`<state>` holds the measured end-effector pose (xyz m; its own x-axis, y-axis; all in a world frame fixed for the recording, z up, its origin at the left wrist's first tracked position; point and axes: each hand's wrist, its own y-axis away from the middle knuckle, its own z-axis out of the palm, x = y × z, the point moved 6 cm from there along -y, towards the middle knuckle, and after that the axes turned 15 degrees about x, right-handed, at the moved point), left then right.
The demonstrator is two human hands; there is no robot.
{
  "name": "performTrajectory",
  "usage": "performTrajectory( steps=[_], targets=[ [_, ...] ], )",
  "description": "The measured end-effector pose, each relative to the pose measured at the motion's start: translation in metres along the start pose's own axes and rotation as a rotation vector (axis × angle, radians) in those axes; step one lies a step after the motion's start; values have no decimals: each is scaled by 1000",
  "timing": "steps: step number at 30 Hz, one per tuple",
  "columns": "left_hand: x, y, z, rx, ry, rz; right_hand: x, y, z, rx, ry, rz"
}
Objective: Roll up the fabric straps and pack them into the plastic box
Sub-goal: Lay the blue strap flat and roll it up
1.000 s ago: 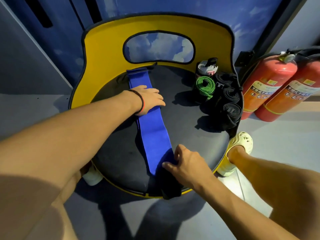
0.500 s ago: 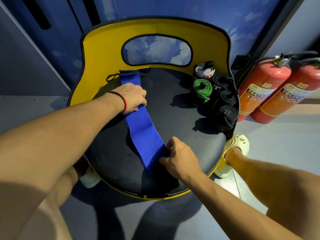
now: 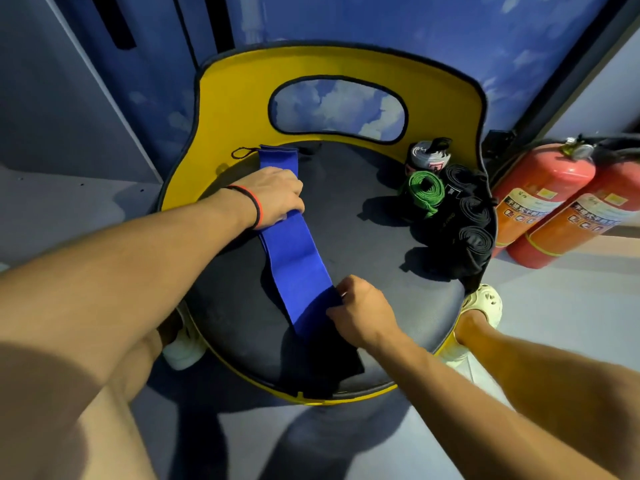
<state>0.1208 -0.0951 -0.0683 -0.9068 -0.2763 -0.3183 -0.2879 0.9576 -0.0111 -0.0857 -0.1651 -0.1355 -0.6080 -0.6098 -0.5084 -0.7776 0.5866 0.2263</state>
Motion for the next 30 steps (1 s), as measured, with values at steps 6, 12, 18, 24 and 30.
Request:
performTrajectory(
  steps=[6,12,18,24,30],
  targets=[
    [-12,9,11,-202,104,-140,-2,-53,-32,9,344,-104],
    [-21,22,21,-298,246,-290,-33,-99,-51,110,516,-351],
    [-40,43,36,-218,470,-541,-98,-130,-40,206,627,-583],
    [-47,48,49,-157,828,-950,-137,-186,-39,294,719,-708],
    [-21,26,73,-118,1137,-1293,-146,-235,-40,339,688,-762]
  ],
)
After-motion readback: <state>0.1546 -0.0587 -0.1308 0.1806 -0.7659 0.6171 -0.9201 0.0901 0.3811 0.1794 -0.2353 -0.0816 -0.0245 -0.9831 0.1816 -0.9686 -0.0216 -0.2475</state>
